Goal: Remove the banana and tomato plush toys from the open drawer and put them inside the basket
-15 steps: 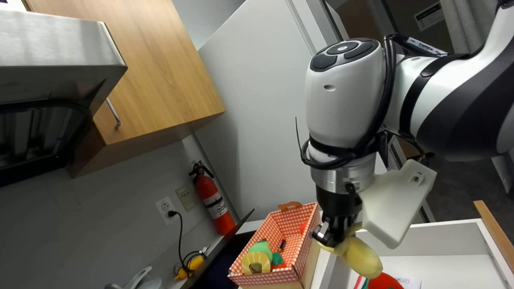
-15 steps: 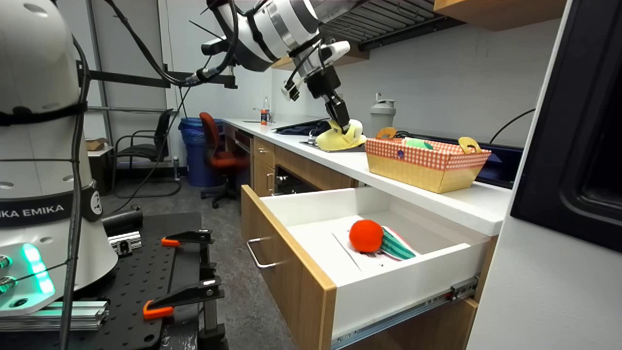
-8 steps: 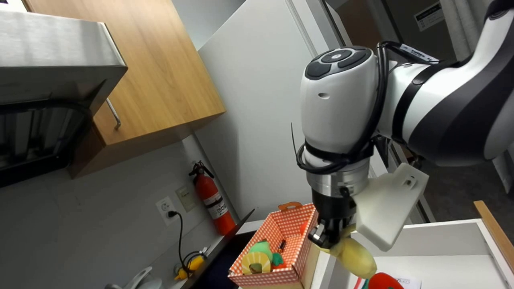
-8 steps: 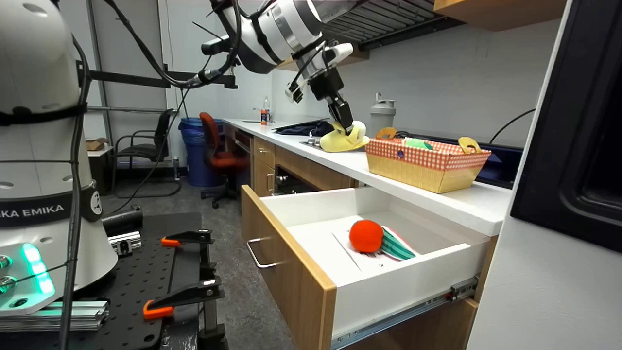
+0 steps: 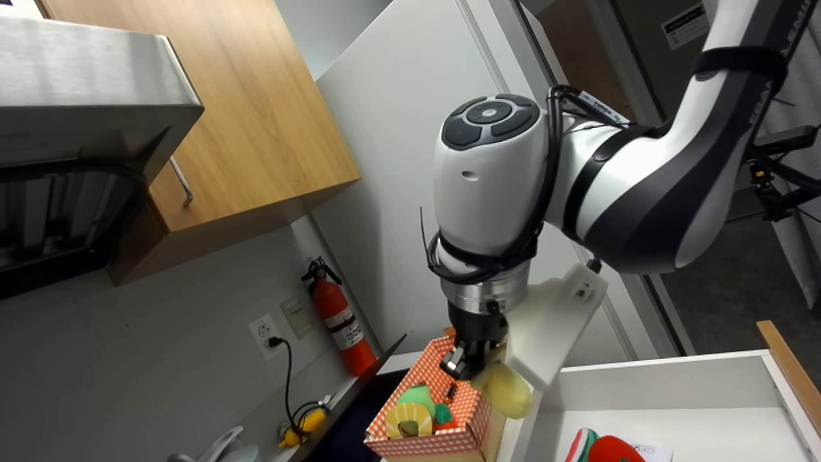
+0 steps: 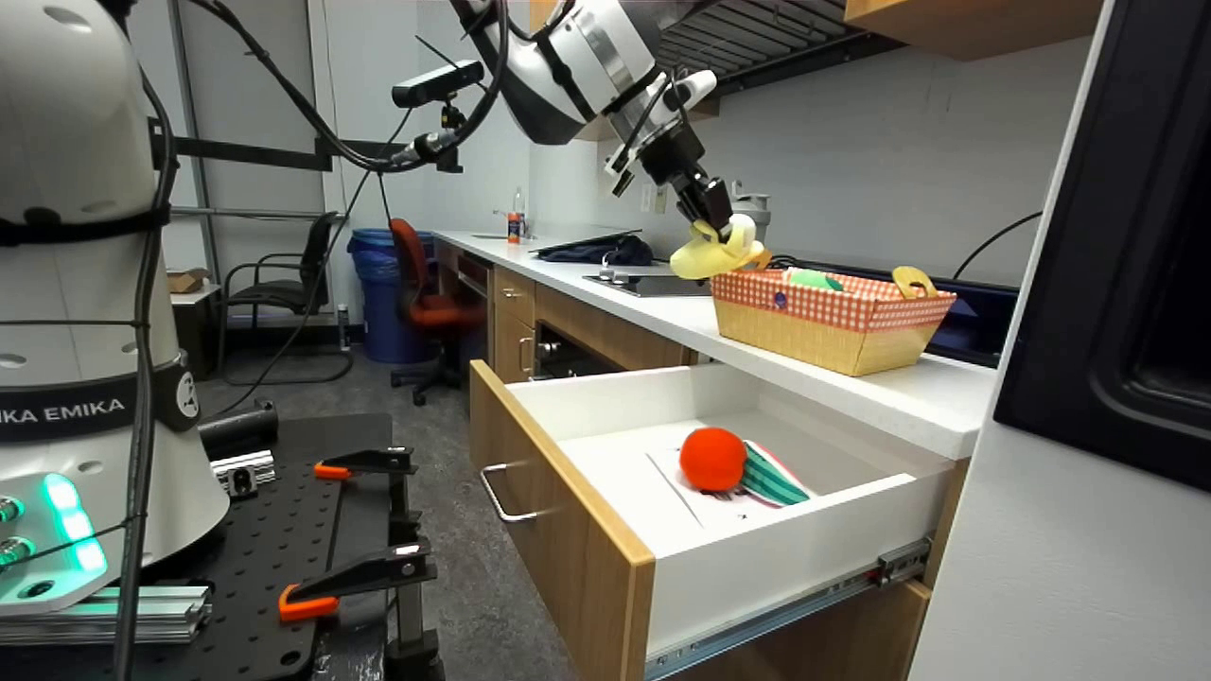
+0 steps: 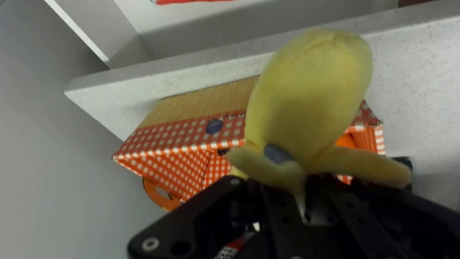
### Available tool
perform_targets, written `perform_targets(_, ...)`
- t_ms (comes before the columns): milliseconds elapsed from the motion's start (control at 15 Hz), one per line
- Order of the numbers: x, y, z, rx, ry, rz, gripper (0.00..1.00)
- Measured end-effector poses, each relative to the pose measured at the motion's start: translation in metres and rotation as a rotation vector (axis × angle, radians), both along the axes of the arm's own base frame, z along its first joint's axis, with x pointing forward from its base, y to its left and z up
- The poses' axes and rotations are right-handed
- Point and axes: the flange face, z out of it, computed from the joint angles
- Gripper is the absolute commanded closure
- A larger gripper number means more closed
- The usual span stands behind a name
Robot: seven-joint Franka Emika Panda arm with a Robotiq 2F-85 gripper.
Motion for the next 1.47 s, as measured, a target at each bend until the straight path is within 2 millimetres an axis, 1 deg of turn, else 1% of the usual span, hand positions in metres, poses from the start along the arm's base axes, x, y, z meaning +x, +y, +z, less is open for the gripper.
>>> perform_targets(200, 0.018, 0.000, 0.011, -0.037, -0.065, 0.014, 0.97)
perform_targets(400, 0.032, 0.002, 0.022, -0.071, -0.133, 0.031, 0.97)
perform_targets(600, 0.044, 0.002, 0.027, -0.094, -0.182, 0.036, 0.97)
perform_targets(733, 0.052, -0.001, 0.025, -0.109, -0.204, 0.035, 0.97)
perform_targets(1133, 0.076, -0.012, 0.008, -0.144, -0.233, 0.013, 0.97)
perform_targets(1467, 0.088, -0.017, 0.000, -0.148, -0.236, -0.005, 0.97)
